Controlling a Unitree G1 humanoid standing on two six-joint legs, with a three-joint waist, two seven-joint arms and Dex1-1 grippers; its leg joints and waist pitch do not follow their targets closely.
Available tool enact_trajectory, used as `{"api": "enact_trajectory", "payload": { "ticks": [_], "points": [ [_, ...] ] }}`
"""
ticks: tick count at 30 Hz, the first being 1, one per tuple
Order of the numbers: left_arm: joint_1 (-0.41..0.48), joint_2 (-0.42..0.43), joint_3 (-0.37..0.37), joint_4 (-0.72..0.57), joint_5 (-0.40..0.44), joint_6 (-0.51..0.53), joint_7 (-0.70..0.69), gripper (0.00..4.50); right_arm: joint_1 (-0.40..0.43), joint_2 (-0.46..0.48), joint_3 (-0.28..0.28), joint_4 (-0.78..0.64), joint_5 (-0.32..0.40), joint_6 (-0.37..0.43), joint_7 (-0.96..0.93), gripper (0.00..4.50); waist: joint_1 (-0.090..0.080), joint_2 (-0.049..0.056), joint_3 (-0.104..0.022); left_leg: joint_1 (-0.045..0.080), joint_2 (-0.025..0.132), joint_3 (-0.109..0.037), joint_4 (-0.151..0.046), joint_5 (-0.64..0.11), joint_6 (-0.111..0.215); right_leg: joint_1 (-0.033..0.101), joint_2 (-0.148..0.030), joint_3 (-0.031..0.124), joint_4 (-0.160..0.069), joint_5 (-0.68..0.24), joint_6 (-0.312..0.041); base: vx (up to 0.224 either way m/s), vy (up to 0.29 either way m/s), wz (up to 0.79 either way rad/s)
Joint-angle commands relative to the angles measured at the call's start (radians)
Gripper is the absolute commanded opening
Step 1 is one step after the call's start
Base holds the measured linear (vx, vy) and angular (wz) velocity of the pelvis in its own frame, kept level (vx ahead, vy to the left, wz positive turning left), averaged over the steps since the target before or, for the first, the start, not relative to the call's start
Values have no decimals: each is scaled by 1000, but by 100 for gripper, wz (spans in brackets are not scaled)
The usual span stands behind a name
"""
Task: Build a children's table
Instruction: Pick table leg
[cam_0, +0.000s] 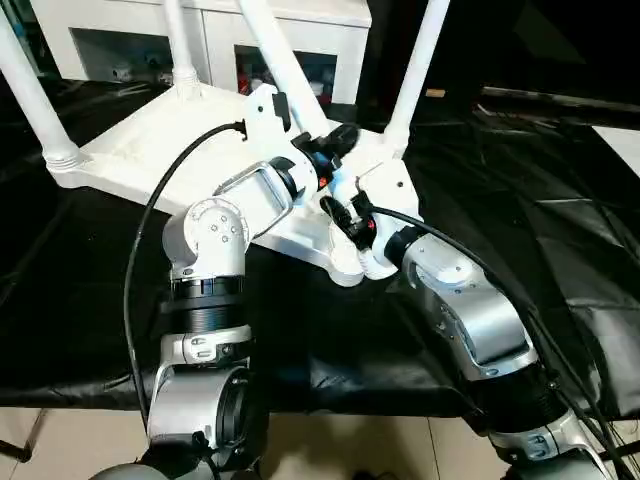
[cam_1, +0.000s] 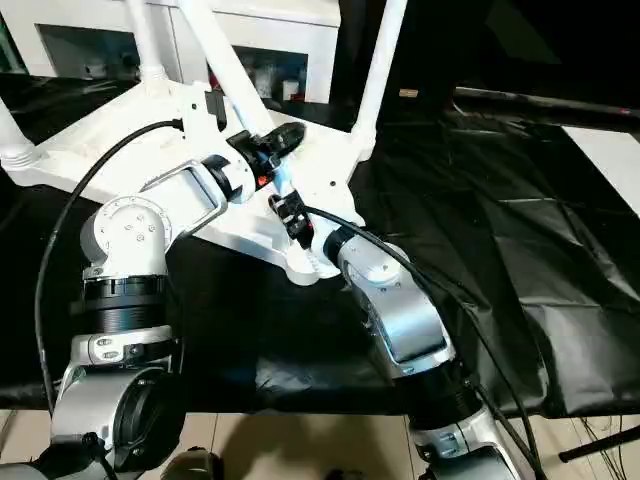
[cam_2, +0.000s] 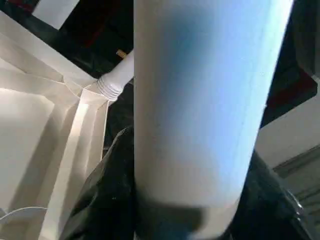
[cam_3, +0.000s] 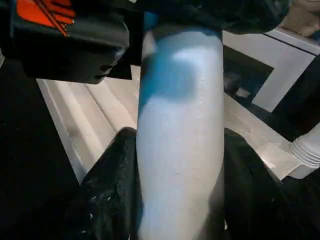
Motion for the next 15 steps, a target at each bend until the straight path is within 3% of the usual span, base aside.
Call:
{"api": "enact_trajectory", "payload": {
  "ticks": [1, 4, 6, 8, 9, 10, 11, 13, 14, 15],
  "points": [
    [-27, -14, -7, 7, -24, -3, -3, 192, -17, -2, 0, 17, -13, -11, -8, 180, -7, 10, -102, 23, -3, 1, -76, -285, -46, 53, -40, 37, -78, -320, -64, 0, 0, 0],
    [-35, 0, -17, 17, -18, -9, -18, 184, -24, -7, 0, 26, -21, -36, -6, 180, -6, 18, -104, 25, -2, -1, -76, -286, -49, 53, -39, 37, -75, -299, -74, 0, 0, 0],
    [-43, 20, -35, 24, -19, -9, -53, 184, -20, 3, -22, 17, 38, -37, 47, 236, -6, 16, -105, 24, -3, 0, -76, -281, -48, 55, -38, 38, -71, -268, -85, 0, 0, 0],
    [-48, 36, -52, 26, -19, -4, -83, 184, -17, 9, -45, 5, 75, -21, 69, 253, -5, 19, -105, 24, -3, 0, -76, -277, -43, 57, -38, 38, -69, -252, -95, 0, 0, 0],
    [-54, 61, -79, 29, -21, 10, -137, 184, -15, 11, -92, -13, 146, 28, 104, 268, -5, 17, -106, 25, -2, 0, -76, -279, -39, 56, -39, 39, -69, -245, -103, 0, 0, 0],
    [-54, 61, -79, 29, -21, 10, -137, 184, -15, 11, -92, -13, 146, 28, 104, 268, -4, 18, -106, 29, -4, 1, -76, -285, -33, 56, -37, 38, -69, -249, -102, 0, 0, 0],
    [-61, 122, -143, 29, -32, 52, -262, 184, -19, -29, -172, -40, 265, 151, 191, 282, -1, 18, -106, 36, -3, 1, -76, -288, -19, 56, -34, 39, -65, -239, -115, 0, 0, 0],
    [-66, 175, -197, 22, -40, 89, -353, 184, -29, -102, -223, -45, 351, 255, 291, 293, 3, 17, -103, 32, 1, 1, -78, -281, -28, 59, -36, 40, -63, -220, -132, 0, 0, 0],
    [-66, 175, -197, 22, -40, 89, -353, 184, -29, -102, -223, -45, 351, 255, 291, 293, 4, 18, -102, 34, 0, 1, -78, -286, -31, 59, -36, 39, -63, -224, -136, 0, 0, 0],
    [-67, 198, -221, 14, -47, 107, -391, 184, -37, -133, -248, -41, 396, 317, 332, 293, 3, 17, -100, 26, 1, 1, -80, -281, -38, 63, -40, 41, -63, -227, -142, 0, 0, 0]
  ]
}}
